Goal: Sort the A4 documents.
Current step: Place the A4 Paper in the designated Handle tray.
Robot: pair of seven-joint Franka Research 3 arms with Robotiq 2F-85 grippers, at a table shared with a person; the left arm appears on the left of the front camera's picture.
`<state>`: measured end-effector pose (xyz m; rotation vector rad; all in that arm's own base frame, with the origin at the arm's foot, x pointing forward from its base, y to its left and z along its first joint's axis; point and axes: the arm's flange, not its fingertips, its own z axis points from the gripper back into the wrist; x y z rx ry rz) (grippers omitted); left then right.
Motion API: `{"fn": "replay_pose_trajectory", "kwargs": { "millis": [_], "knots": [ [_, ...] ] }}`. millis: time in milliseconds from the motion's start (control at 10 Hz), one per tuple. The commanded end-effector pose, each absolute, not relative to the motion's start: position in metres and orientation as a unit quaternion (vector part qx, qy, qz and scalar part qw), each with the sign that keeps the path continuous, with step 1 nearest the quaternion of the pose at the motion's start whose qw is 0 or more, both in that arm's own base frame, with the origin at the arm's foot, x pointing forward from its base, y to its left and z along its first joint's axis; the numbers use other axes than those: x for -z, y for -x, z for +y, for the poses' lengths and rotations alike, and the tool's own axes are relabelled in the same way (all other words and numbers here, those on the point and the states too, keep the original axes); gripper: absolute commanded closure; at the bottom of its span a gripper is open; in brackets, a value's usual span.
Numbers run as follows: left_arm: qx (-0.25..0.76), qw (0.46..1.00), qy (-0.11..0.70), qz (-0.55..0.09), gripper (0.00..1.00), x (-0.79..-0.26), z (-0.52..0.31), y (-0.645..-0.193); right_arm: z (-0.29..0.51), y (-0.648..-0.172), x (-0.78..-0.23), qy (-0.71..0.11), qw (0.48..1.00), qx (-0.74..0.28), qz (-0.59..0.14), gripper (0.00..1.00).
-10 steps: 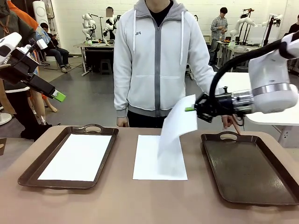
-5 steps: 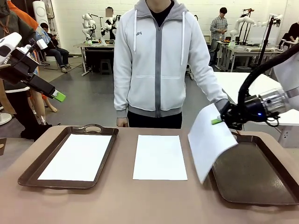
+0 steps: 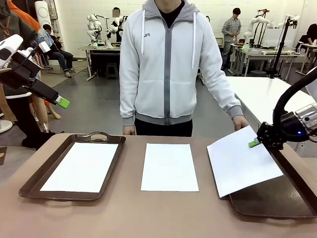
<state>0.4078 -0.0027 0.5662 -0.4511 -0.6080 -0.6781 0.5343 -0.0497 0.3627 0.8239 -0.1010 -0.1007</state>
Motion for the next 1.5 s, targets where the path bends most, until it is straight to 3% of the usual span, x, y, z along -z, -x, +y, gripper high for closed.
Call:
{"fn": "replay_pose_trajectory", "kwargs": {
  "millis": [0,200,1400],
  "knots": [
    [0.325,0.874,0.213,-0.292,0.0,-0.566,-0.002,-0.407,-0.057,-0.537,-0.351,-0.341,0.936,0.071,-0.051,0.99],
    [0.325,0.874,0.213,-0.292,0.0,-0.566,-0.002,-0.407,-0.072,-0.541,-0.336,-0.285,0.957,0.049,-0.017,0.99],
    [0.325,0.874,0.213,-0.292,0.0,-0.566,-0.002,-0.407,-0.081,-0.546,-0.329,-0.268,0.963,0.03,0.002,0.99]
  ]
}}
